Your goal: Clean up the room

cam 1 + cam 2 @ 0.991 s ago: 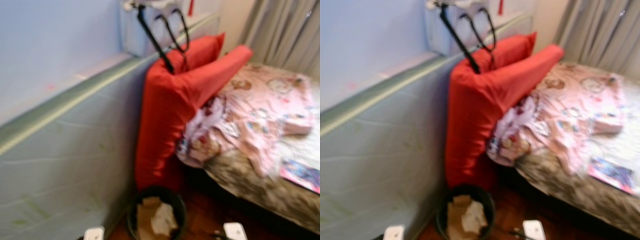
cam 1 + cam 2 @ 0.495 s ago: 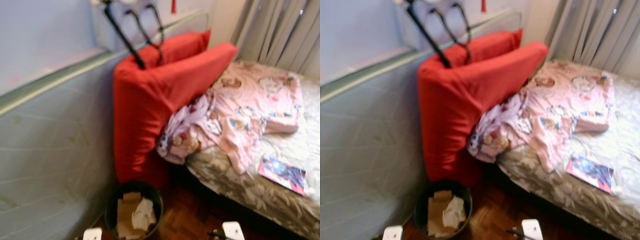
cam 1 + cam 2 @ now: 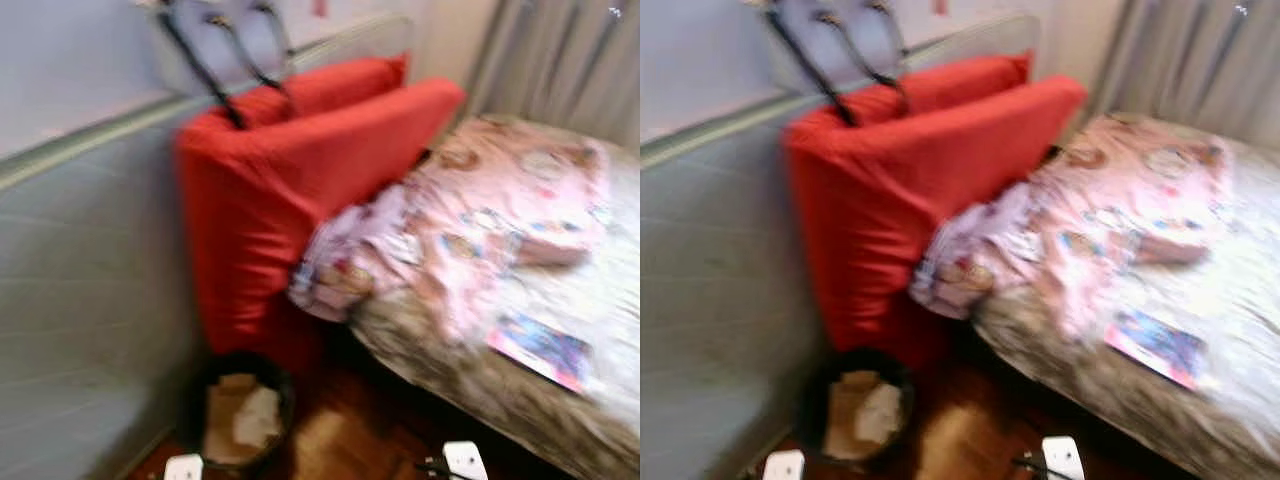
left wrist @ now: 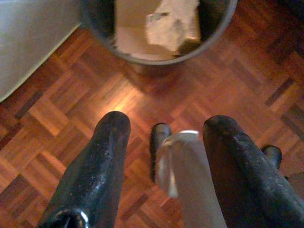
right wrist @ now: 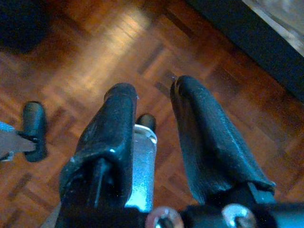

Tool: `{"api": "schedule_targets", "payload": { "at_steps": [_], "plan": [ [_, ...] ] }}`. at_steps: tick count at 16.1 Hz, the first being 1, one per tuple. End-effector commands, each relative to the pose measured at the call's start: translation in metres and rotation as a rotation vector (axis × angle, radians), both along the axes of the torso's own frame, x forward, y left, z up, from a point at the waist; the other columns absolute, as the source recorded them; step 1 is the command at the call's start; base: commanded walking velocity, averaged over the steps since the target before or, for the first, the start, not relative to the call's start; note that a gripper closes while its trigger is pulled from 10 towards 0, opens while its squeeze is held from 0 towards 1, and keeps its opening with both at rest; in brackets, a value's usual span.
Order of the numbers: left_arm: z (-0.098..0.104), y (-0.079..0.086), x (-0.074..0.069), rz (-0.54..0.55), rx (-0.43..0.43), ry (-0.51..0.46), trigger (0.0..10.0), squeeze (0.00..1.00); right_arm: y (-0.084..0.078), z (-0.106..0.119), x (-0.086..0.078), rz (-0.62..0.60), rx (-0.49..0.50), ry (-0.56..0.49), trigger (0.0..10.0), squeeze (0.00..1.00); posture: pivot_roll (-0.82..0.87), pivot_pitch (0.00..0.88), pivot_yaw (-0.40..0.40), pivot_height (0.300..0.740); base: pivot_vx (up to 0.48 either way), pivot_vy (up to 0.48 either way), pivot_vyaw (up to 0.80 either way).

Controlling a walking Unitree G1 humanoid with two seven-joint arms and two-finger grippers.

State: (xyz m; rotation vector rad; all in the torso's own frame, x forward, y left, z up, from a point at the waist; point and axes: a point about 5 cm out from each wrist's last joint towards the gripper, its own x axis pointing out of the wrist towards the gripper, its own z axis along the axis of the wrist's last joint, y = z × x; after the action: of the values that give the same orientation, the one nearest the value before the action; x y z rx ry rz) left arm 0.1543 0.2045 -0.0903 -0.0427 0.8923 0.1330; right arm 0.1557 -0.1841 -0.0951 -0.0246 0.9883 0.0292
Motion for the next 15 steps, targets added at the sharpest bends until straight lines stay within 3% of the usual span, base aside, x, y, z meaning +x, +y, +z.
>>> {"api": "schedule_targets", "payload": {
  "at_steps": [1,8,15],
  "plan": [
    [0.0214,0.0125,0.044,-0.1,0.085,-0.06,10.0,0.0,0.0119,0.0258,0.0581,-0.158,0.198,-0.113,10.0,0.0,0.1,0.0,-0.075,0.74,0.0,-0.307,0.0],
    [0.0211,0.0123,0.0438,-0.102,0.089,-0.056,10.0,0.0,0.0114,0.0259,0.0581,-0.156,0.195,-0.113,10.0,0.0,0.1,0.0,-0.075,0.74,0.0,-0.297,0.0],
    [0.0203,0.0126,0.0428,-0.09,0.083,-0.046,10.0,0.0,0.0115,0.0259,0.0582,-0.152,0.194,-0.114,10.0,0.0,0.1,0.0,-0.077,0.74,0.0,0.0,0.0]
  ]
}}
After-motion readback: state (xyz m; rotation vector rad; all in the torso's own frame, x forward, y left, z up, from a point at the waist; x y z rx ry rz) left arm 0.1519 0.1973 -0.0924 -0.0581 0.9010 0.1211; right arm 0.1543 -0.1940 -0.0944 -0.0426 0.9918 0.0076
